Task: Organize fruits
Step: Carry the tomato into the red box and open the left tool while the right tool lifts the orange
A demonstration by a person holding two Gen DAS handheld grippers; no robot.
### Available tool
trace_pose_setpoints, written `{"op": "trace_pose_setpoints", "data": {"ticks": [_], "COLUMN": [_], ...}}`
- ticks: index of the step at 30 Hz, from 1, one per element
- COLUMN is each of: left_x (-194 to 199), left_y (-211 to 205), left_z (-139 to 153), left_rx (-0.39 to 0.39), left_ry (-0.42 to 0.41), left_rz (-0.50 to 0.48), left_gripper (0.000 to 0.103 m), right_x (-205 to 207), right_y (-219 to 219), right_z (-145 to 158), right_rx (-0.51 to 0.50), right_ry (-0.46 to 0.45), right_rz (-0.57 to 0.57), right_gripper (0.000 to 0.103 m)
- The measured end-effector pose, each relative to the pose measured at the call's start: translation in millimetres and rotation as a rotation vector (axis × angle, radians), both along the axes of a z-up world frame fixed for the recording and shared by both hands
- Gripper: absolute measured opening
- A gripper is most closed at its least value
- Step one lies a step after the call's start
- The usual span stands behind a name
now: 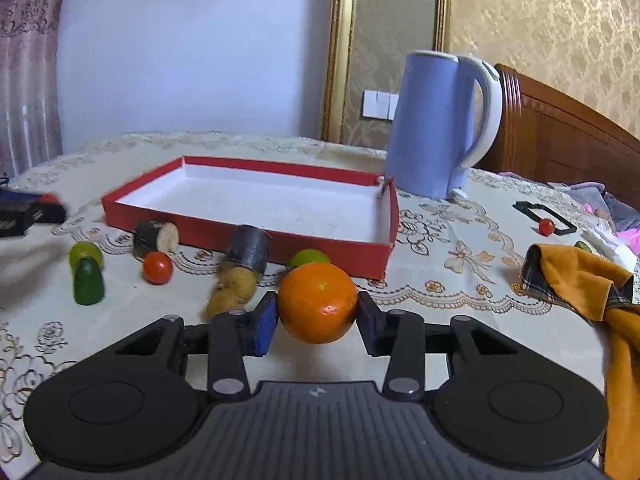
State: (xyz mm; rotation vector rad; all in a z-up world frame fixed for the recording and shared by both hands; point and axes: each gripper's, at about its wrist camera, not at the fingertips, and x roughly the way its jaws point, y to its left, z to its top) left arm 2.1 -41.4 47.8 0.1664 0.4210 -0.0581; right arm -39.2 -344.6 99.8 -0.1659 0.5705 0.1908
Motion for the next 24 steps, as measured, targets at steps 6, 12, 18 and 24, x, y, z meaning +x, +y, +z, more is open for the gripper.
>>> {"op": "trace_pose_setpoints", "data": {"ticks": [6, 12, 18, 24], "left_x": [44.5, 103.9, 161.6, 196.3], "left_y": [-15.5, -26.8, -30.7, -41.4], "left_z": [15.9, 21.9, 10.5, -7.2], "left_rx": [0.0, 0.011, -0.007, 0.03], "left_ry": [0.007, 0.071, 0.147, 0.186], "left_rz": [-0.015, -0.01, 0.019, 0.029], "left_gripper": [0.025, 0.025, 0.025, 0.025], "right_x": [-8.8, -14.4, -18.3, -19.2], "right_y": [3.9, 3.7, 2.0, 0.8], "right_z": [6.2, 8.8, 11.4, 12.8], "right_rx": [0.016, 0.023, 0.046, 0.047], "right_ry": [-0.027, -0.037, -0.044, -0.049], "right_rz": [0.028, 0.043, 0.063, 0.072], "right_gripper": [0.041, 0.041, 0.041, 0.041]}}
